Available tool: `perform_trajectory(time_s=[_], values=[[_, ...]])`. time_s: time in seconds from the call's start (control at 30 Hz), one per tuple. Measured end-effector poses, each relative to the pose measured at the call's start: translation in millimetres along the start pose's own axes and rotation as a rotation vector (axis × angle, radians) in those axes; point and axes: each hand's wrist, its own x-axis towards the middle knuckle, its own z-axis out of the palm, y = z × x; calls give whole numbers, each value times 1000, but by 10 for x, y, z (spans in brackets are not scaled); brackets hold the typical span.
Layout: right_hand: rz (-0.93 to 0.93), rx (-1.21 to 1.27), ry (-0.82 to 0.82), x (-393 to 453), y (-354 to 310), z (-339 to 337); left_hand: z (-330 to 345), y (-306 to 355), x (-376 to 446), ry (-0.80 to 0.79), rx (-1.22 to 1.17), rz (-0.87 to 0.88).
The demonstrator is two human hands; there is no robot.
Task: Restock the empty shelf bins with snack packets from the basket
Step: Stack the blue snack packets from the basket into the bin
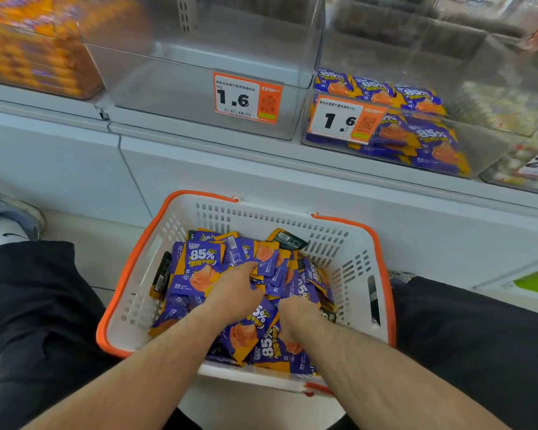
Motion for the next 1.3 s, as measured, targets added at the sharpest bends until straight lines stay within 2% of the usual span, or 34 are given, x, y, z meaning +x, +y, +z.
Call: perform_trajectory(time_s=[0.17, 0.27, 0.33, 0.43, 0.53, 0.63, 0.73, 0.8, 0.97, 1.07, 1.17, 1.23, 1.3], values=[[-58, -49, -140, 0, 164, -256, -33, 69, 5, -25, -154, -46], [-69, -102, -136, -158, 373, -695, -54, 117, 56, -31, -309, -124], [-71, -43, -85, -292, 575, -1040, -72, 178, 70, -31, -411, -168], [-74, 215, 81, -438, 886, -1479, -100, 319, 74, -16, -590, -185], [-100, 674, 290, -660, 1038, -1744, -166, 578, 28, 43, -776, -121], [-147, 1040, 406, -819, 1098, -1835, -229, 835, 36, 173, -919, 45], [-160, 1128, 525, -890, 1066, -1876, -379, 1107, 25, 317, -958, 235], [-134, 1034, 669, -976, 998, -1947, -484, 1262, 55, 374, -956, 296], [-184, 539, 956, -1207, 827, -2089, -728, 1594, 181, 415, -936, 405], [-172, 521, 1111, -1215, 818, -2168, -845, 1811, 223, 424, -884, 475], [-135, 574, 1248, -1218, 968, -2371, -966, 2070, 248, 420, -801, 638], [-59, 602, 1299, -1210, 1203, -2595, -1041, 2210, 288, 493, -627, 762], [94, 579, 1279, -1189, 1513, -2867, -1081, 2292, 436, 667, -224, 792]])
